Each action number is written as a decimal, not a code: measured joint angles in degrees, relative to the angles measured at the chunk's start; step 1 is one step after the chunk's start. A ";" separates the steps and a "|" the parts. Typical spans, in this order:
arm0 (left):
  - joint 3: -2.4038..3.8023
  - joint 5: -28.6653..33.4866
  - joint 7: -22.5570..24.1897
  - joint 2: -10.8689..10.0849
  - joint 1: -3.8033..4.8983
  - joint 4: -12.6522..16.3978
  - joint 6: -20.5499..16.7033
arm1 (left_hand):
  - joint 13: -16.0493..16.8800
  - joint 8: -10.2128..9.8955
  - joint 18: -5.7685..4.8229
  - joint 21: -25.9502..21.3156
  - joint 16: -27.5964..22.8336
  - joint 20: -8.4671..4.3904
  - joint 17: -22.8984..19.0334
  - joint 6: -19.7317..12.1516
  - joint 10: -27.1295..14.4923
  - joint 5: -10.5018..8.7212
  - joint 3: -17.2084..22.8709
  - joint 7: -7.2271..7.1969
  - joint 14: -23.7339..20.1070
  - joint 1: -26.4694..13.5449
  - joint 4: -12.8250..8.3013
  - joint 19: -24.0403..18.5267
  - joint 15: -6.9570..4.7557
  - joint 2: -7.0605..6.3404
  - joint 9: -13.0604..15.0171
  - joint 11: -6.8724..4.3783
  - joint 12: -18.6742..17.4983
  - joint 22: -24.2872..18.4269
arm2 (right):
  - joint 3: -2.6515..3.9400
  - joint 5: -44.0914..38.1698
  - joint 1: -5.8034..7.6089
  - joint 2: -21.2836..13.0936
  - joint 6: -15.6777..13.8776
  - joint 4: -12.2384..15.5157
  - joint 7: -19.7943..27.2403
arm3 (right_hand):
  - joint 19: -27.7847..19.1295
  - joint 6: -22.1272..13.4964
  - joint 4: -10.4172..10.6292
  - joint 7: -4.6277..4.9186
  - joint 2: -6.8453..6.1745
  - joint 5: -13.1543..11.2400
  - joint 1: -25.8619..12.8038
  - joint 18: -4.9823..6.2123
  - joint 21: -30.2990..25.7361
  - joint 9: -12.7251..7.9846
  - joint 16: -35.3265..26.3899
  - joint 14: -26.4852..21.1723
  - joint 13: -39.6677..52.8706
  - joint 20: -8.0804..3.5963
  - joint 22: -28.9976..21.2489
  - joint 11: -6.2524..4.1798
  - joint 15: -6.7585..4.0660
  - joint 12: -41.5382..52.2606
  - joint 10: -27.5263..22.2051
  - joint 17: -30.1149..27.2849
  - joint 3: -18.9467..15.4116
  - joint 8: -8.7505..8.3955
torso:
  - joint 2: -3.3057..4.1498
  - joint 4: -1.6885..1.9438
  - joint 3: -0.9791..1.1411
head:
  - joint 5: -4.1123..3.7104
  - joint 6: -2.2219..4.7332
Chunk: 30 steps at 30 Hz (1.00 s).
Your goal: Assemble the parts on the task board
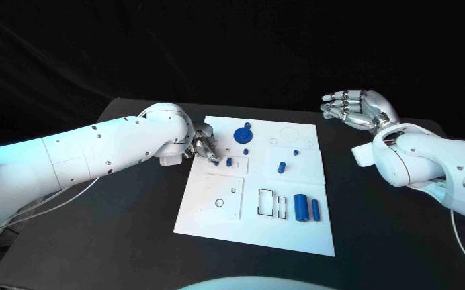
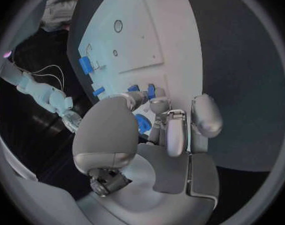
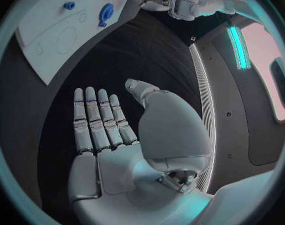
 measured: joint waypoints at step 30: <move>-0.02 -0.84 -0.04 0.37 -0.02 -0.02 0.81 | 1.47 0.82 0.00 0.66 0.00 -0.20 0.00 0.18 1.02 -0.52 0.16 -0.18 0.00 -0.70 0.16 0.21 0.00 0.06 0.35 -0.20 1.22 0.78 | 0.00 0.05 -0.07 -0.16 0.00 0.05 0.34 | 0.00 0.00 0.00 0.00 0.00 0.00 0.00 -0.01 0.00 0.01 0.00 0.00 -0.04 0.00 -0.01 0.00 0.00 0.00 0.00 -0.01 0.00 0.00 | -0.04 -0.03 0.06 | 0.12 -0.12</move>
